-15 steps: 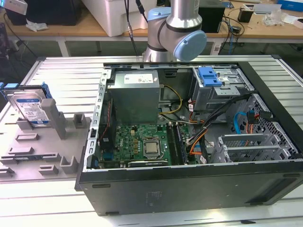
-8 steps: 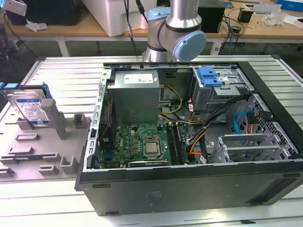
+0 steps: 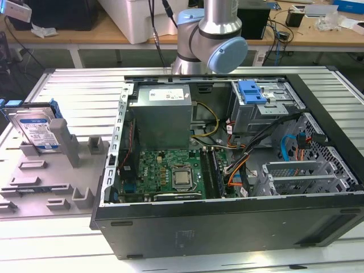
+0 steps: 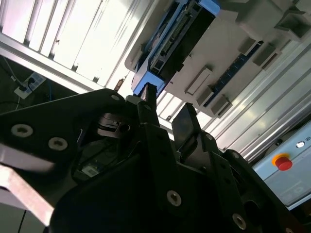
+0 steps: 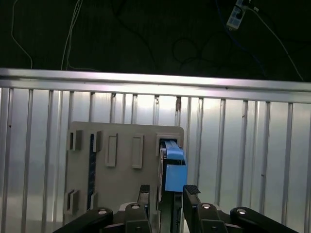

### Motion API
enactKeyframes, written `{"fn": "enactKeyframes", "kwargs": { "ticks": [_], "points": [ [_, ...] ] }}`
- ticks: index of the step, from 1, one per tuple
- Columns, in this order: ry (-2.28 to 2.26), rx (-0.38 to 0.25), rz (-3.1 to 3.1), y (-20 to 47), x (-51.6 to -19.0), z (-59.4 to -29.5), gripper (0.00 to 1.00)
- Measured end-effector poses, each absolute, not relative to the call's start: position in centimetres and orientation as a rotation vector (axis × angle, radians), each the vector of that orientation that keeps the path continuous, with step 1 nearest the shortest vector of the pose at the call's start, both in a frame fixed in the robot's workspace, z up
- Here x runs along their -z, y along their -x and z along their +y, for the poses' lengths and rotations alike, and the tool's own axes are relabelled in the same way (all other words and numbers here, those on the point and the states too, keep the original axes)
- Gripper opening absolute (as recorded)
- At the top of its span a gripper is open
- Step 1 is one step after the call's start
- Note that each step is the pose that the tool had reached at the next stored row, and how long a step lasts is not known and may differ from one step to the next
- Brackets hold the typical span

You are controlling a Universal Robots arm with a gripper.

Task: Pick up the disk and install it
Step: 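Pick up the disk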

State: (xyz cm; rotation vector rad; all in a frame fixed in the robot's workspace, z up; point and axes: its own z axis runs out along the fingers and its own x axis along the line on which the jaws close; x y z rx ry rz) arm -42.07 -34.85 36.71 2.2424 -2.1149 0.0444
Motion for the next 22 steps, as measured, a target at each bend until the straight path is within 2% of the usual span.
{"fn": "enactKeyframes", "kwargs": {
  "ticks": [3,4,22],
  "points": [
    [-2.243,-0.046,-2.115,42.1,-36.6,-34.8,0.41],
    [-2.243,-0.046,-2.115,42.2,-36.6,-34.8,0.48],
    [-2.243,-0.046,-2.116,42.2,-35.3,-34.0,0.48]
  ]
}}
